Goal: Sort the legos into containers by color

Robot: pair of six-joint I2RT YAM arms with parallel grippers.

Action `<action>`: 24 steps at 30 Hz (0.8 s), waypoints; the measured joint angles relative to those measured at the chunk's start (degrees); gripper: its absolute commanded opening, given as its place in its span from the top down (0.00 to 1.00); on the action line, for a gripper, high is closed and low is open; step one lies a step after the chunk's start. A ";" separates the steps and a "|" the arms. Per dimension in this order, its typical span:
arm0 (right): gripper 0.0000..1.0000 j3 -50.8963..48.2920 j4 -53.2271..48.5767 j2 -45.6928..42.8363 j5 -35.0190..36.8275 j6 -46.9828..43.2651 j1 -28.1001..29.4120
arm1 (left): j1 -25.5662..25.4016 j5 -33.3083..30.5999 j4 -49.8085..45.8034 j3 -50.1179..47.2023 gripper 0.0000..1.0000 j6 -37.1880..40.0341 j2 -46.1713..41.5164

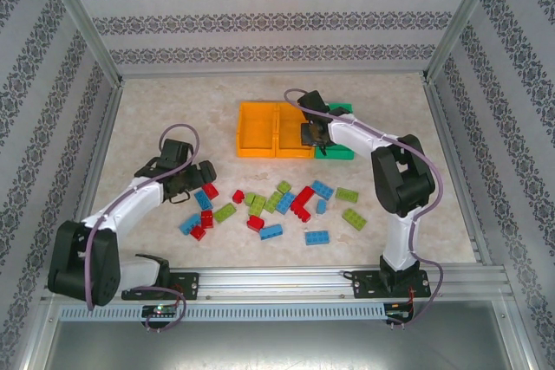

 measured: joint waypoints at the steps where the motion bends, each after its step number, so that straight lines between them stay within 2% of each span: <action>1: 0.38 -0.55 0.28 -0.28 0.02 0.15 0.00 | -0.20 0.48 -0.22 0.66 0.07 -0.17 1.03; 10: 0.21 -7.54 2.84 -9.16 -0.61 2.97 -1.66 | -2.23 1.70 -0.94 4.35 0.14 -1.25 6.86; 24: 0.17 -21.90 5.09 -22.91 -1.49 3.98 -12.76 | -4.94 0.52 -6.60 7.76 0.17 -3.80 11.34</action>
